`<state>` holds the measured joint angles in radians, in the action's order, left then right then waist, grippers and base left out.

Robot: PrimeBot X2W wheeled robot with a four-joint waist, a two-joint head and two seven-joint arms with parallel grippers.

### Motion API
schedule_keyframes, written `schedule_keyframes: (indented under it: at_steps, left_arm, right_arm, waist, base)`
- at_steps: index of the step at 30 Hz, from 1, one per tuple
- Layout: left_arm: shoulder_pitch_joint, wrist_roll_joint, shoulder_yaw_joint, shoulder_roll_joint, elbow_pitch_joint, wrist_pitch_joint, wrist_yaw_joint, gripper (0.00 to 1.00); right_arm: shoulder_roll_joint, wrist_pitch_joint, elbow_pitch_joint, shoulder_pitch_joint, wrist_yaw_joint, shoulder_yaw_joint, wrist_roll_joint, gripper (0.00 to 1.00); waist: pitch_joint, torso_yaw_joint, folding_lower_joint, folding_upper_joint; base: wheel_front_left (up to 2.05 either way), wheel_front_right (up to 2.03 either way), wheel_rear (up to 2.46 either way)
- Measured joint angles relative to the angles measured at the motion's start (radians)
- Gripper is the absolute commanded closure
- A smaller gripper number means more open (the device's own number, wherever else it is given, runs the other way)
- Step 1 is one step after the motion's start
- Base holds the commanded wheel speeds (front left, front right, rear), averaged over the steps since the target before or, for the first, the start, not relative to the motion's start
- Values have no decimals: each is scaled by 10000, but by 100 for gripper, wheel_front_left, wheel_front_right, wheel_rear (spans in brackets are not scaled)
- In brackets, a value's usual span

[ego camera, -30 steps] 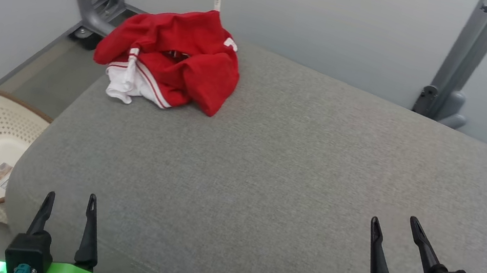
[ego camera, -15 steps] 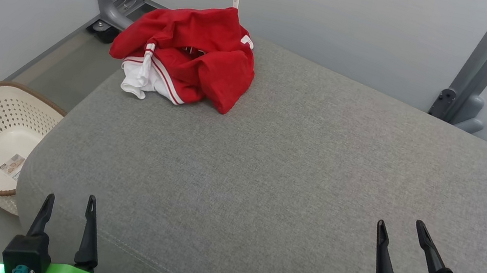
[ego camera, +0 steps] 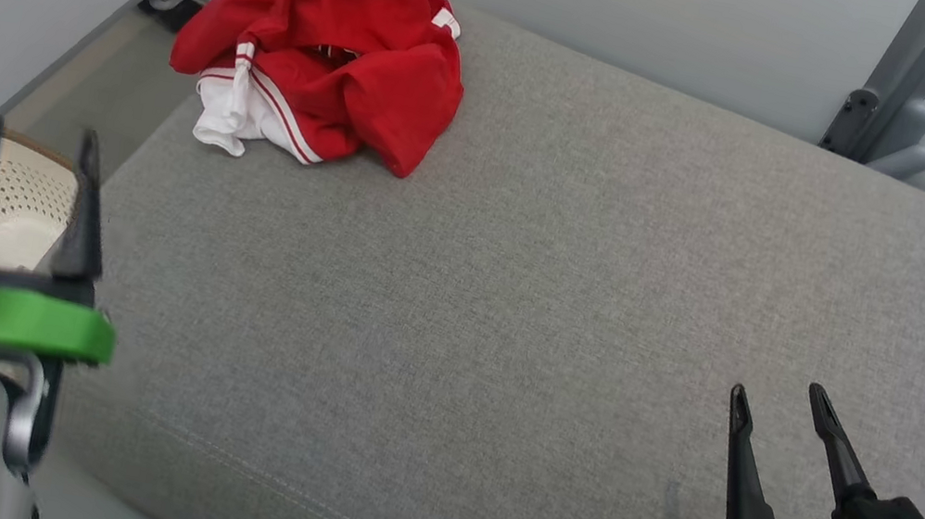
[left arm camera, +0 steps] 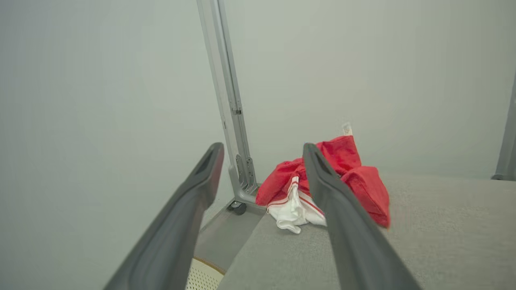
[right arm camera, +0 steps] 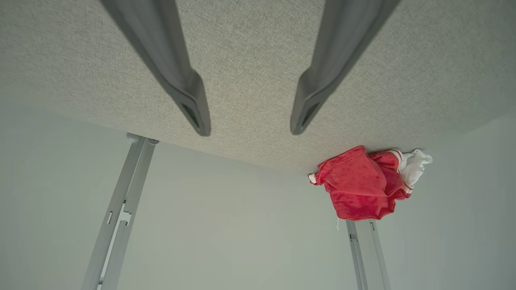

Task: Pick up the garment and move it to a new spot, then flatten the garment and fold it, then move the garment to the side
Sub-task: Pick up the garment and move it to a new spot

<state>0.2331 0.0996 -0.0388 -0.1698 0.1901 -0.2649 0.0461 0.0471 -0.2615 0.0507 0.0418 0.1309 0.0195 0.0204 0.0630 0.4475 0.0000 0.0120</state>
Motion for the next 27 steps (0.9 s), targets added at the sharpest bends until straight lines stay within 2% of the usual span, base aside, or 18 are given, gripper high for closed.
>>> schedule_keyframes:
  at_steps: [5,15,19,27]
  left_arm:
    - [2062,136,-119,-731,291,146,351,0]
    - [5870,460,339,-2523,1868,2061,773,0]
    - [6875,926,596,-2928,3118,2713,811,0]
    - [7928,1921,2025,-3524,5007,3710,830,0]
  right_arm:
    - [-2,0,-104,-402,0,31,-368,0]
    - [0,0,-305,-1199,0,136,-1016,0]
    - [-6,0,-353,-1472,0,257,-1045,0]
    - [4,0,-522,-1706,0,251,-1112,0]
  waist:
    - [671,-181,0,0]
    - [2288,-776,0,0]
    - [2945,-1106,1,0]
    - [4045,-1879,2,0]
  base:
    - [0,0,0]
    - [0,0,0]
    - [0,0,0]
    - [0,0,0]
